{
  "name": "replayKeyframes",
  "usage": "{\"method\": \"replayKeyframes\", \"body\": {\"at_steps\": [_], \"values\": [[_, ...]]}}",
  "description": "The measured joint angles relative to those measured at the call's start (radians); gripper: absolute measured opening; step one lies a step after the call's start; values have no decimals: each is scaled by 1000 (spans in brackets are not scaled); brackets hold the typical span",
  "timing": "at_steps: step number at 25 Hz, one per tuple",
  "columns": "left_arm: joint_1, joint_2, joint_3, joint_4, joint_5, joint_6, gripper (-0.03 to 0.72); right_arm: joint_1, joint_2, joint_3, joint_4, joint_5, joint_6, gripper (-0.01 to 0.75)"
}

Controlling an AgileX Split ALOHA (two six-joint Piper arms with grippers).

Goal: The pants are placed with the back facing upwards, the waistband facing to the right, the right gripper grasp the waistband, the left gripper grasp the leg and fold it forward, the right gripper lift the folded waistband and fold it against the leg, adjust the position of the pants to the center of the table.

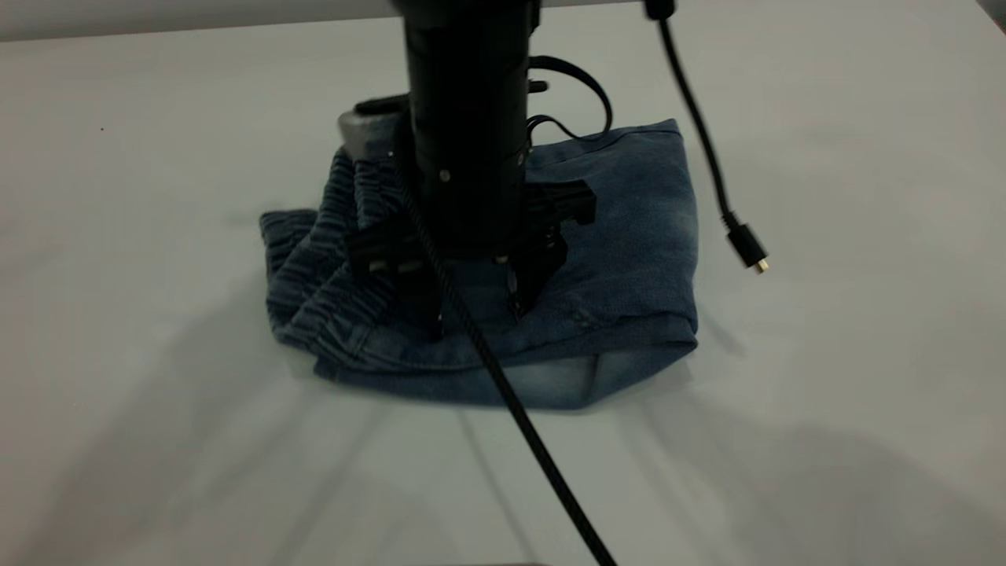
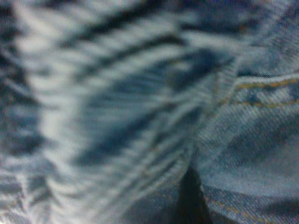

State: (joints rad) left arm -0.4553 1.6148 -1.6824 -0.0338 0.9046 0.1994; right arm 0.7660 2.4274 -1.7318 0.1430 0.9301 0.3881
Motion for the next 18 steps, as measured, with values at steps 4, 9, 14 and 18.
{"method": "replayKeyframes", "body": {"at_steps": [4,9,14,18], "values": [[0,0,0,0,1,0,422,32,-17,2,-57,28,-8,435],[0,0,0,1,1,1,422,42,-93,-5,-137,100,-8,435],[0,-37,0,2,33,5,422,42,-211,-76,-232,253,-46,435],[0,-130,0,2,107,28,422,42,-335,-105,-268,284,-88,435]]}}
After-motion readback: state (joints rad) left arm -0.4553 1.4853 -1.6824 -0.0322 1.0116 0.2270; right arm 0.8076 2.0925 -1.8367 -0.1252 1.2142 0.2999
